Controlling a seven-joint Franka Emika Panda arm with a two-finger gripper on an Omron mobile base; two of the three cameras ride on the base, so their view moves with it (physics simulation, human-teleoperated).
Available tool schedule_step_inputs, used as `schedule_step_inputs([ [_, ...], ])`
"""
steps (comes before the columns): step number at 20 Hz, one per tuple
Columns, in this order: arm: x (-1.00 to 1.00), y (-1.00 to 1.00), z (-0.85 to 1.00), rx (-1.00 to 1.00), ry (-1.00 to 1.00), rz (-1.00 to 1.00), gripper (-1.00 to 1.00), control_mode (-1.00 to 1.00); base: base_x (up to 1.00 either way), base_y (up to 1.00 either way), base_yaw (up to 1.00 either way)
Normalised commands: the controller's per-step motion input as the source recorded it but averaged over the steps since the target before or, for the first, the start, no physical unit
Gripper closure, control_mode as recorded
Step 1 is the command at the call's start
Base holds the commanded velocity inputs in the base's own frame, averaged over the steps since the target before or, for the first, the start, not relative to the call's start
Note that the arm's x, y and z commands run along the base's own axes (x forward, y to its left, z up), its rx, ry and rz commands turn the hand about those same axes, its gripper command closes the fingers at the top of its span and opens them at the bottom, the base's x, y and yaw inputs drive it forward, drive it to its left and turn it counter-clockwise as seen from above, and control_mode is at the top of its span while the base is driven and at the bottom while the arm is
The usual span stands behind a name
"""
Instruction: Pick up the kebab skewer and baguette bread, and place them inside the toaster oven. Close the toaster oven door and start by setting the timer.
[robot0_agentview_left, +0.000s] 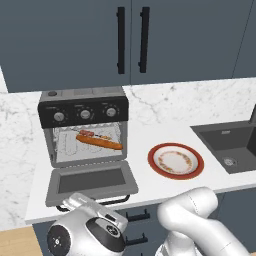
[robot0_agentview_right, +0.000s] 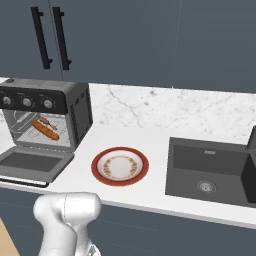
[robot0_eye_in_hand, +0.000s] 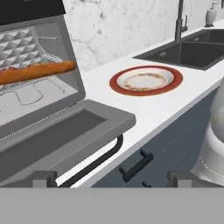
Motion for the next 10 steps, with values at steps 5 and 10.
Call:
schedule_step_inputs([
  [5, 0.00, 0.00, -0.36, -0.13, 0.19, -0.01, -1.00, -1.00, 0.00, 0.00, 0.00],
  [10, 0.01, 0.08, -0.18, -0.16, 0.21, -0.02, -1.00, -1.00, 0.00, 0.00, 0.00],
])
